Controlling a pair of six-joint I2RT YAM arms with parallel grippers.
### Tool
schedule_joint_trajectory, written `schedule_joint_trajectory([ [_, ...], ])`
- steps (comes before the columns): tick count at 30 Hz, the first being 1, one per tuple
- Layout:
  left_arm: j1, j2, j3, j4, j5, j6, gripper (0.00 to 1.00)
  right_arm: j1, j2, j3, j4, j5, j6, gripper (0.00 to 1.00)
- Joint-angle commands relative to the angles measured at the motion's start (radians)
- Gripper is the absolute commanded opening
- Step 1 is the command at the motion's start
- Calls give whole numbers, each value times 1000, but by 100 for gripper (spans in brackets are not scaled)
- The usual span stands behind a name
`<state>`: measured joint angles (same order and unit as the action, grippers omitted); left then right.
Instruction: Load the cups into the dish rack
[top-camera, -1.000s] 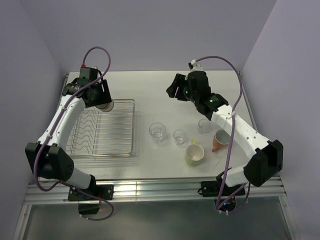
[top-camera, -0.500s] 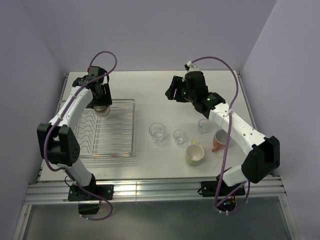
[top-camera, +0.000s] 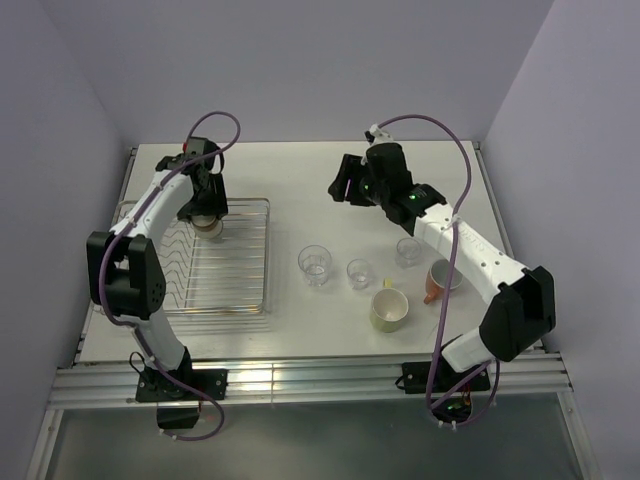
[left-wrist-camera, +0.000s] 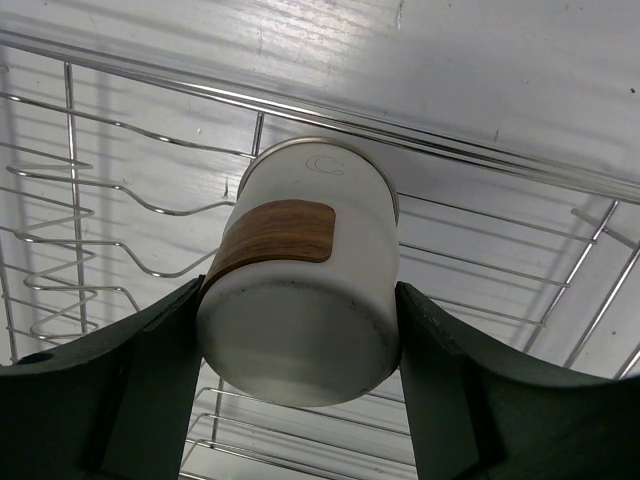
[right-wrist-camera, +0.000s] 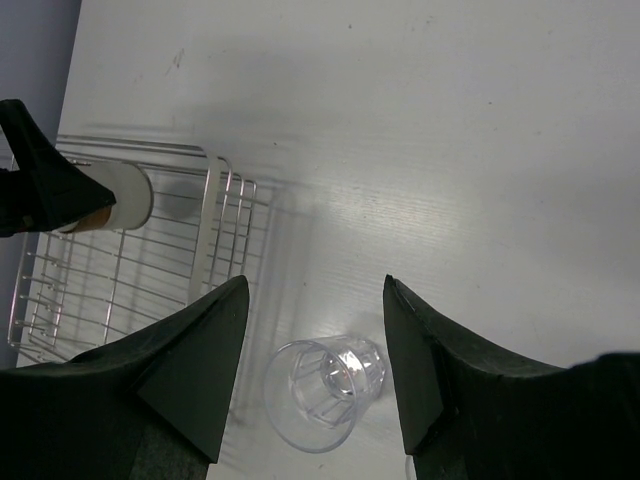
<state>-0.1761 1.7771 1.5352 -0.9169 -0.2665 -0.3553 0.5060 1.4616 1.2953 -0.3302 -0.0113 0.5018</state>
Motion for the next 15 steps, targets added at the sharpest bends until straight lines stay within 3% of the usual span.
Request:
schedule_joint_trajectory([
  [1,7,1,-10,36,-4,16,3,-6,8,44,10,-9,-19,64],
  [10,21,19,-26,43,9,15,7,-6,26,45,8,-12,-17,64],
  [15,23,27,-30,50,9,13,14,-6,34,47,8,-13,-17,64],
])
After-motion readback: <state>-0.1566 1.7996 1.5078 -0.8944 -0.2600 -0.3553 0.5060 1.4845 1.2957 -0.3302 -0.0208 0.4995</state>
